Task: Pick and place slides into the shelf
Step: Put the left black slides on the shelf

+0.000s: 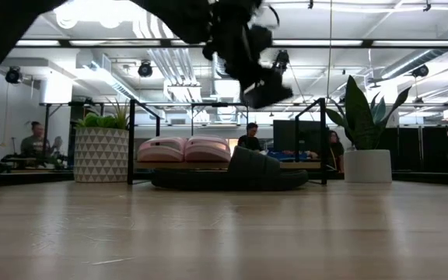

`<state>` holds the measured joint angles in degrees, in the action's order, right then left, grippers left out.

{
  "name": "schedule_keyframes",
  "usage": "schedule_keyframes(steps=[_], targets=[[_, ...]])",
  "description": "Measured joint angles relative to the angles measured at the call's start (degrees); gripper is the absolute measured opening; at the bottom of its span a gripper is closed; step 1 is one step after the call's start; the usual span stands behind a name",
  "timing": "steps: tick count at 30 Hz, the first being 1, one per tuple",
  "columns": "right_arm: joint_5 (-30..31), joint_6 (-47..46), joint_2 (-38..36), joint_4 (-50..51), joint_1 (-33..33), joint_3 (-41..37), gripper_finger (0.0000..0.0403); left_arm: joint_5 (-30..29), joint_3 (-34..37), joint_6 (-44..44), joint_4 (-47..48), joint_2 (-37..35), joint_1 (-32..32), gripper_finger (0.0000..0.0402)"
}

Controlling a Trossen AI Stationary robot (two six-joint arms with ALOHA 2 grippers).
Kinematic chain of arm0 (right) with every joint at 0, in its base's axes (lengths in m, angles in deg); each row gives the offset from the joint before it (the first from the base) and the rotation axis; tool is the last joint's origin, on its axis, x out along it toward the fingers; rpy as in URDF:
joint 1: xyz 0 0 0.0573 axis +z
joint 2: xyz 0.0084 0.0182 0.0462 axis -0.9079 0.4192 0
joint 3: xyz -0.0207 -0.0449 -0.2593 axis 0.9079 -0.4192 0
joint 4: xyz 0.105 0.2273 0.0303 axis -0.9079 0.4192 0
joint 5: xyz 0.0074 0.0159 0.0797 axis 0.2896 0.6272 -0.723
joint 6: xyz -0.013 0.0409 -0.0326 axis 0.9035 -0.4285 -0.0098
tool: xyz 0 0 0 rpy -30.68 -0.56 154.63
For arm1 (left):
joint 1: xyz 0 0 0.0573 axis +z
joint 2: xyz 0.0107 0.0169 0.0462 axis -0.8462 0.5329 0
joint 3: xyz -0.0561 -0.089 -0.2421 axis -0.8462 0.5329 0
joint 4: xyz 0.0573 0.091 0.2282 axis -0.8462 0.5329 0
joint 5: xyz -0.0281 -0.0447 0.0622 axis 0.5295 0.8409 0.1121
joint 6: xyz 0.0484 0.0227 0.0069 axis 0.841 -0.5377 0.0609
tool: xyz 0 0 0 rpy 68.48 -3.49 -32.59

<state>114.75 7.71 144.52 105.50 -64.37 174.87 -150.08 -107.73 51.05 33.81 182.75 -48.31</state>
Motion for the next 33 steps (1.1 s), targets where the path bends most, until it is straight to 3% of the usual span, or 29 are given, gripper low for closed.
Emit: schedule_keyframes(steps=[3,10,15,33], targets=[[0.00,0.17,-0.06,0.93,0.00,-0.02,0.0090,-3.79,-1.24,-0.31,4.20,3.18,0.56,0.0000],[0.00,2.92,-0.03,1.46,0.00,-0.02,0.0084,-3.93,-1.21,-3.31,4.62,6.16,3.37,0.0000],[0.00,4.81,-0.03,1.87,0.00,-0.02,0.0086,3.06,-1.09,-8.35,10.31,6.25,5.32,0.0000],[0.00,5.09,-0.03,1.85,0.00,-0.11,0.0073,11.54,0.28,-14.20,16.28,6.25,9.79,0.0000]])
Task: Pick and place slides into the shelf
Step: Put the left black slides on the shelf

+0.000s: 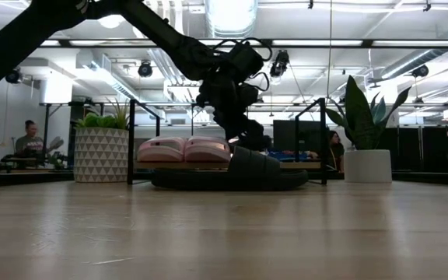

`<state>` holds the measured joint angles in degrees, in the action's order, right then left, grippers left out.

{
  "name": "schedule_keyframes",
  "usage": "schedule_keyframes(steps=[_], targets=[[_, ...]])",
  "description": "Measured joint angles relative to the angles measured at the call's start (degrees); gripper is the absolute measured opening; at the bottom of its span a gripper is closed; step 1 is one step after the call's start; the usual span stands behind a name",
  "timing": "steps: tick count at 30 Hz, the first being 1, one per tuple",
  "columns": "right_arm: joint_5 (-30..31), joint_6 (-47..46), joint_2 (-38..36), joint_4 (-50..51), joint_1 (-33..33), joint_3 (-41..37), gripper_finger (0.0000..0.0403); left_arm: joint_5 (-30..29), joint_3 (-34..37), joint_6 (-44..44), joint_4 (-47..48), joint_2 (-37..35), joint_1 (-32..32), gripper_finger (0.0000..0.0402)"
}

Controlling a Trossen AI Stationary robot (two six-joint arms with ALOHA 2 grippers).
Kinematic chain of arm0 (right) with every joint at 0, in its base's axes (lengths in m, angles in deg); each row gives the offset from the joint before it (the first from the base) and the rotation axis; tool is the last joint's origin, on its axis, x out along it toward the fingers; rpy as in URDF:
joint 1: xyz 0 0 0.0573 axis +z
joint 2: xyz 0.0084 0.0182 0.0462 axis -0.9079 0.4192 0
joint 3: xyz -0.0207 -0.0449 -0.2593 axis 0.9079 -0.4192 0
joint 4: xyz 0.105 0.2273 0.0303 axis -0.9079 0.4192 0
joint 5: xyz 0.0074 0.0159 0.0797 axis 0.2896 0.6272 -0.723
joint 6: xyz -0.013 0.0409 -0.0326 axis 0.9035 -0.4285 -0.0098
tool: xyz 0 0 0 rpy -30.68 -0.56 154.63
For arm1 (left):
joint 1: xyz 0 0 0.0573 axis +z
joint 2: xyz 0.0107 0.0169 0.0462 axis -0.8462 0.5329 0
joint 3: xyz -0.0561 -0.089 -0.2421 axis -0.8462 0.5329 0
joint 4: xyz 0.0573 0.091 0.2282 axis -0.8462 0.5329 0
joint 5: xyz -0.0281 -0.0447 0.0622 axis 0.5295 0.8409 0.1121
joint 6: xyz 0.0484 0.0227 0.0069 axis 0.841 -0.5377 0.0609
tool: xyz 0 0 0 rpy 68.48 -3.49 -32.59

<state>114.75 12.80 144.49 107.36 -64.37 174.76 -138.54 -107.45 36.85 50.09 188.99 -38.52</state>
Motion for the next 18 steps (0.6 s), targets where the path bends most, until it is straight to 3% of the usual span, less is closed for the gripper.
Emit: schedule_keyframes(steps=[18], targets=[[0.00,-0.11,0.00,-0.02,-0.02,0.00,0.0073,3.76,0.16,0.49,2.50,0.19,0.38,0.0000]])
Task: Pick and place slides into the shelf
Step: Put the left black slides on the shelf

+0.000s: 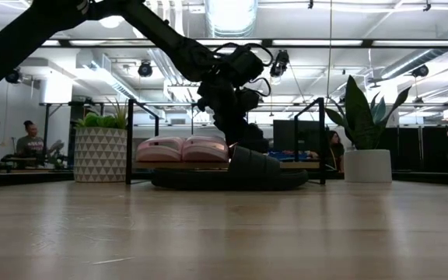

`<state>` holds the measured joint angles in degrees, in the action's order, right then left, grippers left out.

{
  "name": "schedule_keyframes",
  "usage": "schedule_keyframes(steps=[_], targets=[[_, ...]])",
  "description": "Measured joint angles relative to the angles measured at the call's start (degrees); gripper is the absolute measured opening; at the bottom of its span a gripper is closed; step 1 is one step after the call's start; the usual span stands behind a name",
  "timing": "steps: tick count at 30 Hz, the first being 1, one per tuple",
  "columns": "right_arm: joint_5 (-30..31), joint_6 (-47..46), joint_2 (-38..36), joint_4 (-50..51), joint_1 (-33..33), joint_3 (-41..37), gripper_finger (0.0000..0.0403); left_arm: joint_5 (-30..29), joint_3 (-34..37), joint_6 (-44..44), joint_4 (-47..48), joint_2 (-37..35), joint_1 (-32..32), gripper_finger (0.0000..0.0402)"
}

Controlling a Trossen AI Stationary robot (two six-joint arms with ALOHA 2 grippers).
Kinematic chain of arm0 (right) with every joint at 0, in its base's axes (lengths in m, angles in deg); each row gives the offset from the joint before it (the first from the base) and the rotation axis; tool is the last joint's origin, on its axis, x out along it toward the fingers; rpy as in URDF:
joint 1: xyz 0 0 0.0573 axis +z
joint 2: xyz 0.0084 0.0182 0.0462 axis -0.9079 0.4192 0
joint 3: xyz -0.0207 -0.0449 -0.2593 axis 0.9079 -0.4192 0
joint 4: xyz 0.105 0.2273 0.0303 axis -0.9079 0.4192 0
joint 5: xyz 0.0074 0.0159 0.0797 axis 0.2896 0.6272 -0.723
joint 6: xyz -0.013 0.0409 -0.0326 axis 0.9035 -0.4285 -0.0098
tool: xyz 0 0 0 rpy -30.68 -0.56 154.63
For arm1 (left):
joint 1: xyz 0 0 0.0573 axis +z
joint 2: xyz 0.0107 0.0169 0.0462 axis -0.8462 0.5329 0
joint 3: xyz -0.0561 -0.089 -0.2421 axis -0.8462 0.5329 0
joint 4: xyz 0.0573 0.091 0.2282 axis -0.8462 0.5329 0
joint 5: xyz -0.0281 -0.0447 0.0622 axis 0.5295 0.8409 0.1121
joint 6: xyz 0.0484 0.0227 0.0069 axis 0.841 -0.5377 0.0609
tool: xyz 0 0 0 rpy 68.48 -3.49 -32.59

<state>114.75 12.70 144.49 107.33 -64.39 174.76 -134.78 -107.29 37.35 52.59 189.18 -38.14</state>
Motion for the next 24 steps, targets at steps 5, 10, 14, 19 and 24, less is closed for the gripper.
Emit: schedule_keyframes(steps=[5,10,14,19,24], targets=[[0.00,-0.02,0.00,0.01,0.02,0.00,0.0073,0.74,-0.09,0.01,-0.05,0.01,0.00,0.0023],[0.00,-0.02,0.00,0.00,0.02,0.00,0.0073,4.36,-0.09,0.01,0.02,-0.29,0.00,0.0078],[0.00,-0.01,0.00,0.00,0.01,0.00,0.0073,5.36,-0.13,-0.08,1.21,-0.72,-0.01,0.0130],[0.00,0.11,0.00,0.02,0.00,0.00,0.0073,8.51,-0.15,-1.93,5.16,-1.96,0.43,0.0183],[-0.02,0.22,0.00,0.02,0.00,0.00,0.0073,16.09,-0.20,-3.38,8.03,-4.47,0.92,0.0204]])
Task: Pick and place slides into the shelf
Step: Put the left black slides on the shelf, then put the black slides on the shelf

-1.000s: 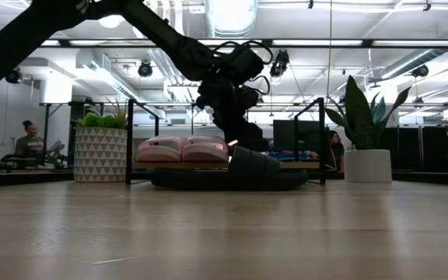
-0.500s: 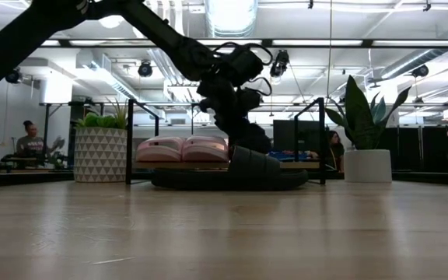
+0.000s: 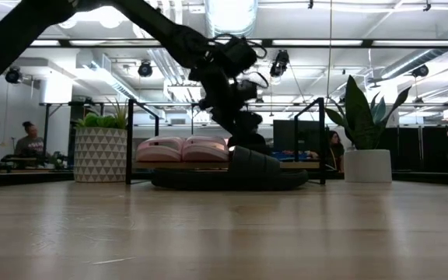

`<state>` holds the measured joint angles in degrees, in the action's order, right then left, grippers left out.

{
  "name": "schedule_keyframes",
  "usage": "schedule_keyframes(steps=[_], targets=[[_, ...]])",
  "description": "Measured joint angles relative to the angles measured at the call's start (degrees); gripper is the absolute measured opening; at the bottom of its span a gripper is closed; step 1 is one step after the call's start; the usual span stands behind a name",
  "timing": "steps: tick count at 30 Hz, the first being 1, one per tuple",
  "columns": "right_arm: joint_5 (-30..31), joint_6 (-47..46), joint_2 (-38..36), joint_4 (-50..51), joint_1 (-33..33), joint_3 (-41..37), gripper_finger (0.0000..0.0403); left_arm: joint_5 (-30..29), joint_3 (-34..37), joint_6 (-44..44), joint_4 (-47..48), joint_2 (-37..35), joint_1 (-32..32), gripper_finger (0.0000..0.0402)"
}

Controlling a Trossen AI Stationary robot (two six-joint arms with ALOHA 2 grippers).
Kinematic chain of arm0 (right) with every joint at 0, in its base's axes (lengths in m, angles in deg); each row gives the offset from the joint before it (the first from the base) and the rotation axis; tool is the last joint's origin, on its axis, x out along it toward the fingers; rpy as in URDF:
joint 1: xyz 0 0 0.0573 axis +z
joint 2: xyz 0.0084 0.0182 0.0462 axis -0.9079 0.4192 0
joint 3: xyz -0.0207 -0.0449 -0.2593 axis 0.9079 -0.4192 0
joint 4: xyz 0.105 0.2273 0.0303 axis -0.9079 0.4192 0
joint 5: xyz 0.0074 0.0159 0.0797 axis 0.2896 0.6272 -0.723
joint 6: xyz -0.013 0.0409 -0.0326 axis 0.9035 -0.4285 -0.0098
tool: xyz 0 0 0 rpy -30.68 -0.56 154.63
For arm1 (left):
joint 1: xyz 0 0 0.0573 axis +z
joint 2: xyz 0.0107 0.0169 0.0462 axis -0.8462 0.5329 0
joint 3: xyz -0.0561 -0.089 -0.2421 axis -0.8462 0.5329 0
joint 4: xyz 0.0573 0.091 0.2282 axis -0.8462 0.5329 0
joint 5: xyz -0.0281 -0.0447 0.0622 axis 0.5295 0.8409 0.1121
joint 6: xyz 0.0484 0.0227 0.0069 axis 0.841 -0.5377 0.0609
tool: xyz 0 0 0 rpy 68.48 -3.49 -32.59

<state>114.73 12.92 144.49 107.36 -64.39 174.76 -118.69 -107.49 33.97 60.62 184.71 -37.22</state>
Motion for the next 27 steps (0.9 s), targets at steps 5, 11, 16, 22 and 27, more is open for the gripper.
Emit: schedule_keyframes(steps=[5,11,16,22,27], targets=[[0.02,0.12,0.00,-0.01,0.00,0.00,0.0073,8.53,-0.08,0.86,5.68,-5.12,0.09,0.0205],[0.02,0.15,0.00,0.00,0.00,0.00,0.0073,13.46,-0.06,1.84,12.77,-11.56,0.11,0.0205],[0.02,0.15,0.00,0.00,0.00,0.00,0.0073,25.66,-0.05,-2.26,16.89,-15.09,0.04,0.0205],[0.01,0.15,0.00,0.05,0.02,0.00,0.0073,50.77,0.70,-14.96,21.99,-14.98,-0.77,0.0205],[0.00,0.15,0.00,0.10,0.01,-0.13,0.0073,55.75,4.01,-20.13,24.33,-14.84,-4.11,0.0205]])
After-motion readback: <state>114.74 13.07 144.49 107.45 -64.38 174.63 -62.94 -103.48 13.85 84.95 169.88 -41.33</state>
